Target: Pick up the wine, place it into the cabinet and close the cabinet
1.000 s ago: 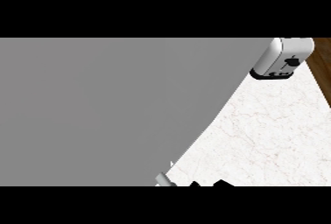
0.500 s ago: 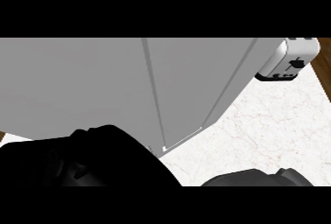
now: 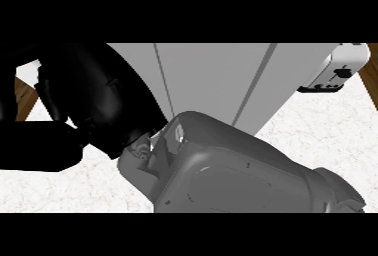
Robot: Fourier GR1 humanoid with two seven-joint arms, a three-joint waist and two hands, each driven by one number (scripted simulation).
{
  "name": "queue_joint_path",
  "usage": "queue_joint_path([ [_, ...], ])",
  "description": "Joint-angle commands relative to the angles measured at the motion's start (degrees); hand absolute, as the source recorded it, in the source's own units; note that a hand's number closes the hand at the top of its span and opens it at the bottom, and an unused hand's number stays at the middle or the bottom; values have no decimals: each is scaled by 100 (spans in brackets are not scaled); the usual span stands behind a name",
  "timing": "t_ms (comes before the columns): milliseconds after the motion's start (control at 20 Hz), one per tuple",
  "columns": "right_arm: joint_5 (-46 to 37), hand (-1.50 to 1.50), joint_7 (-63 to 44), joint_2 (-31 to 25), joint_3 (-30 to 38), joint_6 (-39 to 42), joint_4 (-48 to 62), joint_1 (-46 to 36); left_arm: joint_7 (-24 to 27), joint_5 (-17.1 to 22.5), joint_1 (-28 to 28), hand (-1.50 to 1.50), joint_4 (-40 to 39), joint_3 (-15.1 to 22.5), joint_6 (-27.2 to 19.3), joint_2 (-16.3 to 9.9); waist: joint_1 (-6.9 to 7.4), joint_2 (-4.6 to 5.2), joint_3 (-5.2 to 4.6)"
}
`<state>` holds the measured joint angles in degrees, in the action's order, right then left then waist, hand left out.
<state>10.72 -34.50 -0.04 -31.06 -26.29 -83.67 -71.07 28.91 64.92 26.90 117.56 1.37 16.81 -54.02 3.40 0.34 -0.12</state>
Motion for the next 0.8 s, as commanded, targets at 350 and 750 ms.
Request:
queue_joint_path([
  [350,255,150,1725,4,828,402,3032,-500,-237,277,186,150,-205,-617,518,-68,30,36,3],
  [750,228,150,2209,-483,824,685,3394,-222,-408,502,-97,150,-118,-714,219,-112,-23,93,8],
])
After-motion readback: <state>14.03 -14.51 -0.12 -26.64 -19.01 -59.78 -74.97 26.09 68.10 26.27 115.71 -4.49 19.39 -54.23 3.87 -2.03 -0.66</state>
